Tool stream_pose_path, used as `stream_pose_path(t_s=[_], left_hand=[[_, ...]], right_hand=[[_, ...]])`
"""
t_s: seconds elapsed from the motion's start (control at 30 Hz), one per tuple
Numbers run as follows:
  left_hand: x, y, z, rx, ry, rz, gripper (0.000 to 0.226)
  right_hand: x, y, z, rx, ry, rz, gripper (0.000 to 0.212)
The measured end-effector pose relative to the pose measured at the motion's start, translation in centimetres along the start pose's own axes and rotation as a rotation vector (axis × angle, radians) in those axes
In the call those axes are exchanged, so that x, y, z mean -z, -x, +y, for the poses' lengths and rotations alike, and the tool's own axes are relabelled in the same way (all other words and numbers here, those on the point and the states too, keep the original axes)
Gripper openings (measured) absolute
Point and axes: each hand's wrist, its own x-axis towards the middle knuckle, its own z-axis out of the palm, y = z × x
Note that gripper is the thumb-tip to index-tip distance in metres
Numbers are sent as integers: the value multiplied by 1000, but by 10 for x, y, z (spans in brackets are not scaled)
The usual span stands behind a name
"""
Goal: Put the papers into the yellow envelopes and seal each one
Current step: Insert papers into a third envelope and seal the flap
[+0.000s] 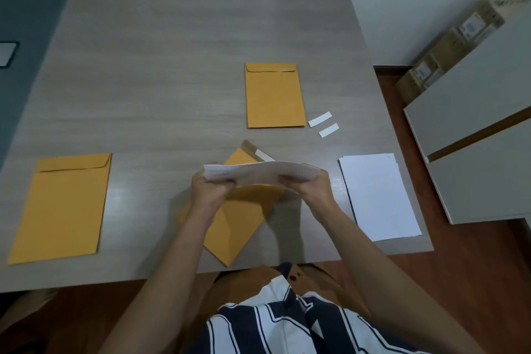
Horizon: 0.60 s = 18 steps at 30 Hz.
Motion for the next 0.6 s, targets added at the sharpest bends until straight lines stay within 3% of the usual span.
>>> stream_pose_path(t_s=[0.27, 0.47, 0.53, 0.6], left_hand=[[3, -7, -13, 49, -133, -46, 30], [-3, -20, 3, 79, -149, -69, 25], [-7, -25, 3, 14, -223, -100, 32], [-11, -32, 2, -45, -309, -103, 53]], right_hand=[[-14, -1, 1, -69, 77, 43, 39], [-6, -14, -5, -83, 188, 54, 31], [3, -19, -11, -81, 175, 86, 32], [16, -24, -18, -68, 168, 131, 35]])
